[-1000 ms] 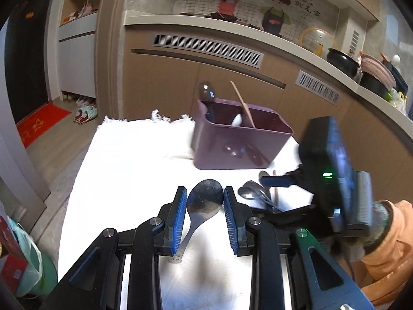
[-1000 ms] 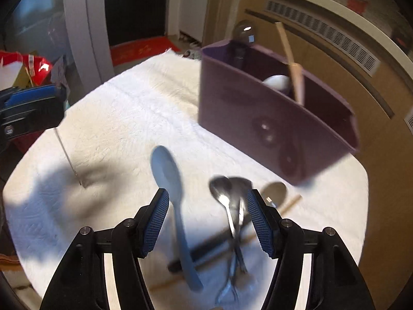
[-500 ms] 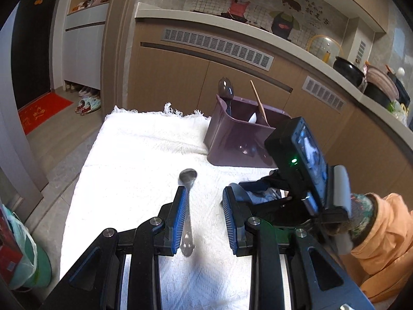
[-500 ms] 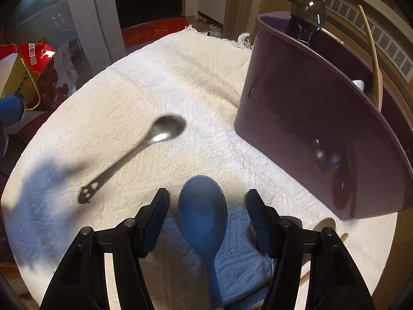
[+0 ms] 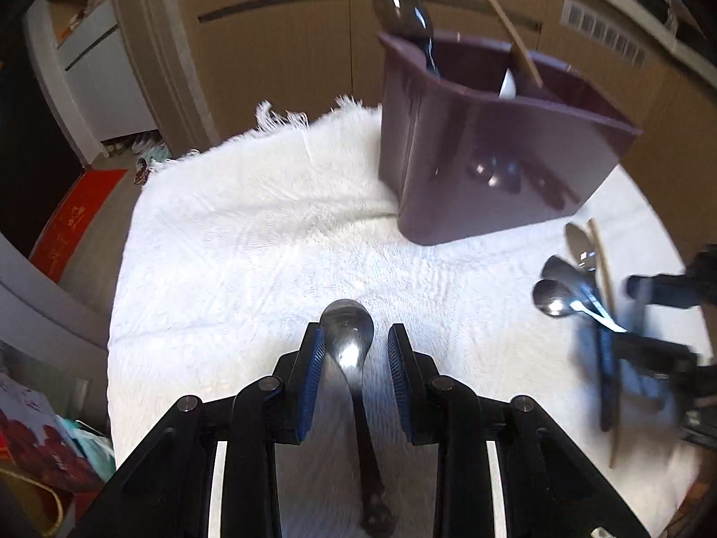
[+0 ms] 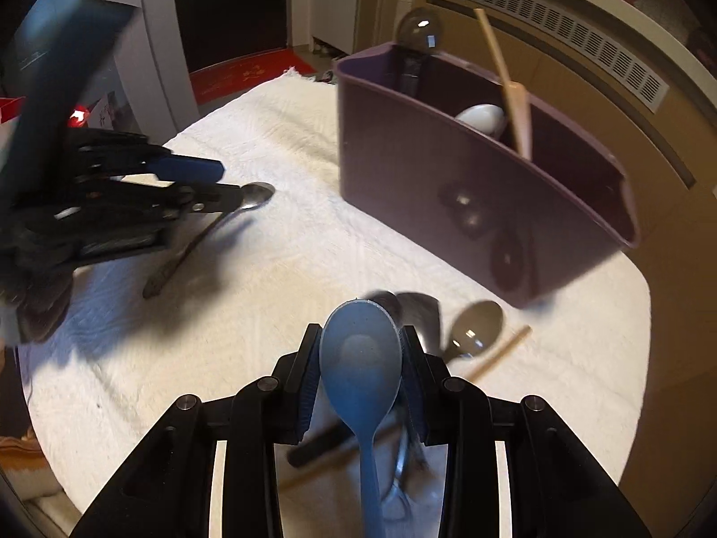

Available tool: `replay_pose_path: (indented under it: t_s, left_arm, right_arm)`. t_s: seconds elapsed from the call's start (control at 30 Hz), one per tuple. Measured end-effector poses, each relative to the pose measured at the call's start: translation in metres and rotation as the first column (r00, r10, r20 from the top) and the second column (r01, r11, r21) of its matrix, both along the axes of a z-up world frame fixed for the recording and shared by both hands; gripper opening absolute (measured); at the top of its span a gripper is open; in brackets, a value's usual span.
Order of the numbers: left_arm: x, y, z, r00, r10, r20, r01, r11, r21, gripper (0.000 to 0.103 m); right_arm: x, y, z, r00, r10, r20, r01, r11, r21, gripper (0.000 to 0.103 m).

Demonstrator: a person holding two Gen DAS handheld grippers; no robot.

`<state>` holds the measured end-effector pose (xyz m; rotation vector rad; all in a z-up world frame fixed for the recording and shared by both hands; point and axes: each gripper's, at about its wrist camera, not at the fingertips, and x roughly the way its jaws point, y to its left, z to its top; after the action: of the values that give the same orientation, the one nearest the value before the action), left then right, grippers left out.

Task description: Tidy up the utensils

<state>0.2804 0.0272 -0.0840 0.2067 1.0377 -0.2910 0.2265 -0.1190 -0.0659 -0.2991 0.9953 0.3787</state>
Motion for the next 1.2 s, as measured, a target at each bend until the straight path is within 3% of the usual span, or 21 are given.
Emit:
replay_pose_path:
  t_s: [0.1, 0.33, 0.57, 0.73, 0.93, 1.07, 1.2]
  left_arm:
    - [0.01, -0.006, -0.011, 0.999, 0.033, -0.01, -0.032, 0.998, 0.052, 0.031]
    - [0.007, 0.001, -0.012, 0.998, 0.057, 0.003, -0.057, 0.998, 0.034, 0.027]
    - [-0.023, -0.004, 0.002, 0.996, 0.074, 0.051, -0.076, 0.996, 0.035, 0.025]
    - [-0.05, -0.007, 0.03, 0.989, 0.045, 0.141, -0.05, 0.998, 0.034, 0.025]
    - [-0.071, -0.002, 0.085, 0.968, 0.048, 0.247, -0.034, 0.998, -0.06, 0.025]
    - [-0.078, -0.004, 0.13, 0.94, 0.049, 0.338, -0.011, 0.993, -0.115, 0.025]
    - [-0.088, -0.013, 0.178, 0.896, 0.039, 0.443, 0.027, 0.99, -0.141, 0.025]
  right_arm:
    - [-0.004, -0.015, 0.007, 1.0, -0.027, 0.008, 0.027, 1.0, 0.015, 0.035]
    - [-0.026, -0.038, 0.025, 0.996, -0.08, 0.029, 0.078, 0.994, 0.071, 0.035]
    - [-0.044, -0.046, 0.047, 0.992, -0.096, 0.086, 0.09, 0.993, 0.076, 0.035]
    - [-0.053, -0.05, 0.066, 0.986, -0.103, 0.134, 0.091, 0.992, 0.091, 0.035]
    - [-0.054, -0.048, 0.084, 0.976, -0.116, 0.183, 0.098, 0.99, 0.1, 0.035]
    - [-0.056, -0.048, 0.112, 0.961, -0.123, 0.248, 0.096, 0.989, 0.116, 0.035]
    - [-0.054, -0.051, 0.152, 0.933, -0.14, 0.332, 0.099, 0.986, 0.138, 0.035]
